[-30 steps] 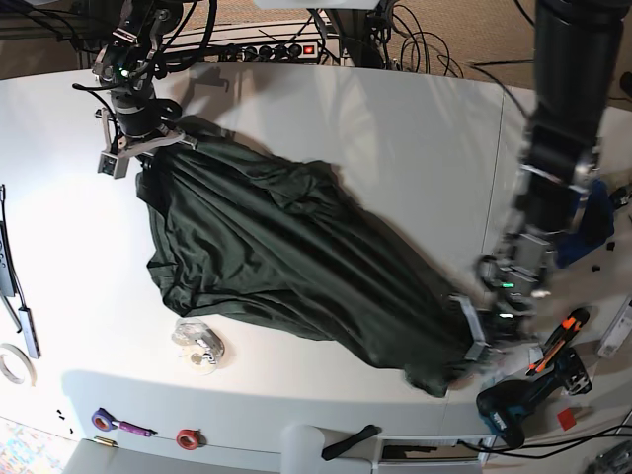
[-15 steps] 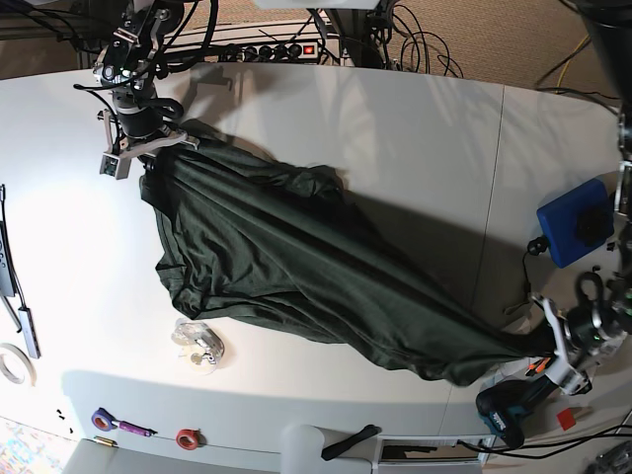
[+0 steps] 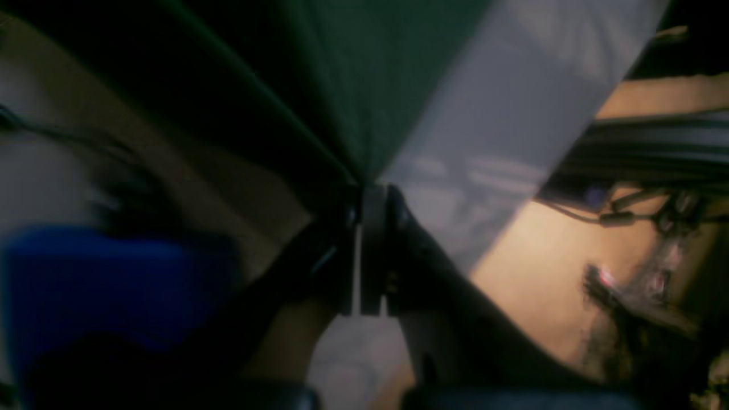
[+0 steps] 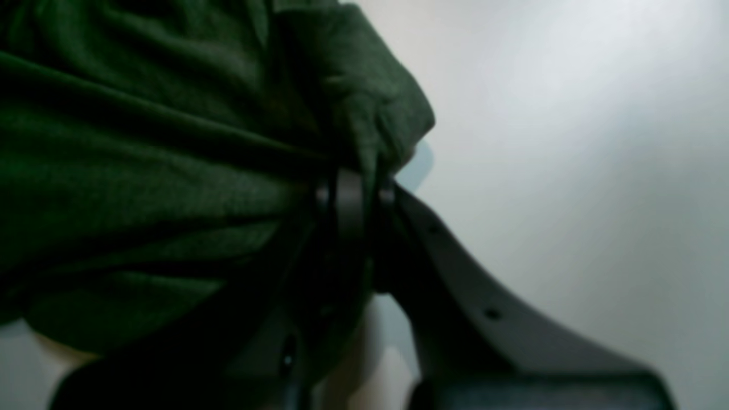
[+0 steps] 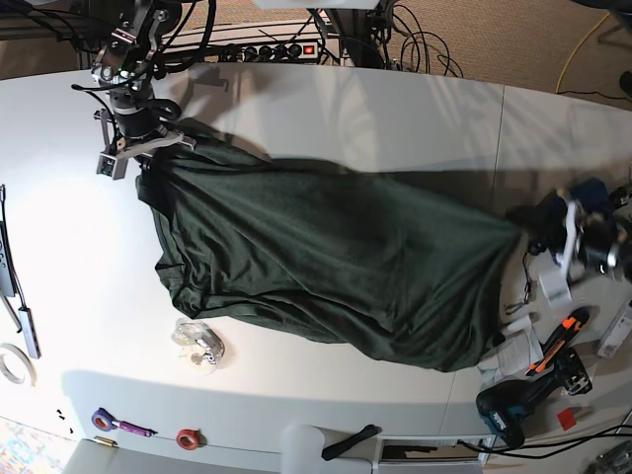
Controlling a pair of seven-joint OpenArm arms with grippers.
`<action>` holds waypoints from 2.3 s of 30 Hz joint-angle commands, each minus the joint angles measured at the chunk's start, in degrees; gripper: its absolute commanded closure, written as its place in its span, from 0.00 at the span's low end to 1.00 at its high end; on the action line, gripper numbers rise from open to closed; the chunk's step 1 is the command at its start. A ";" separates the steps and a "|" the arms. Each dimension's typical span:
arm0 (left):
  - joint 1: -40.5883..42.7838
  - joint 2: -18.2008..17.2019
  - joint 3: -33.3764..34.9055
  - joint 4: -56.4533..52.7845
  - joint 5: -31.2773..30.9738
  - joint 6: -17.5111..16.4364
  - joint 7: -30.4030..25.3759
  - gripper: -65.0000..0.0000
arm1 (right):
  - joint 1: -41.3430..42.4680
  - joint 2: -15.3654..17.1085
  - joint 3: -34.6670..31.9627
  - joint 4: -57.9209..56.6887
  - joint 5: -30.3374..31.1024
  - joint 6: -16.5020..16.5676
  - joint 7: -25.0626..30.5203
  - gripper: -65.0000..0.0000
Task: Layout the t-shirt on the table in an organized manner, then fold the t-shirt properly
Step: 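Pull the held hem with the left gripper away from the right gripper, then swing the left gripper with the hem back across the shirt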
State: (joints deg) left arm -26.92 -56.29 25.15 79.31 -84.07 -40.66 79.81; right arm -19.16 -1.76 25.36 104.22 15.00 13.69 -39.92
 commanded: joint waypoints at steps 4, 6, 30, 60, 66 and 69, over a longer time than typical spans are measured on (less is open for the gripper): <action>5.38 -1.20 -0.59 3.87 -0.93 0.66 0.19 1.00 | 0.26 3.30 0.15 1.09 0.33 0.00 1.14 1.00; 7.48 -0.26 -0.59 3.93 -0.93 0.66 0.19 1.00 | 0.26 4.52 0.15 1.09 0.35 0.00 1.14 1.00; 2.47 20.57 -28.94 3.56 30.95 3.65 -38.16 1.00 | 0.26 7.43 0.13 1.09 0.61 0.46 0.85 1.00; -24.81 57.68 9.97 -9.77 58.49 13.31 -56.96 1.00 | 0.26 7.13 0.09 1.09 0.59 0.46 0.90 1.00; -32.74 65.07 10.25 -20.48 58.73 14.75 -58.86 1.00 | 0.26 7.13 0.09 1.09 0.59 0.46 1.18 1.00; -36.92 65.29 10.19 -20.92 56.02 14.12 -59.49 1.00 | 0.26 6.88 0.09 1.09 0.59 0.46 1.70 1.00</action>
State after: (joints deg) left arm -61.36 7.57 35.94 57.54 -27.09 -26.74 22.31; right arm -19.11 4.71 25.23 104.22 15.03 14.20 -39.97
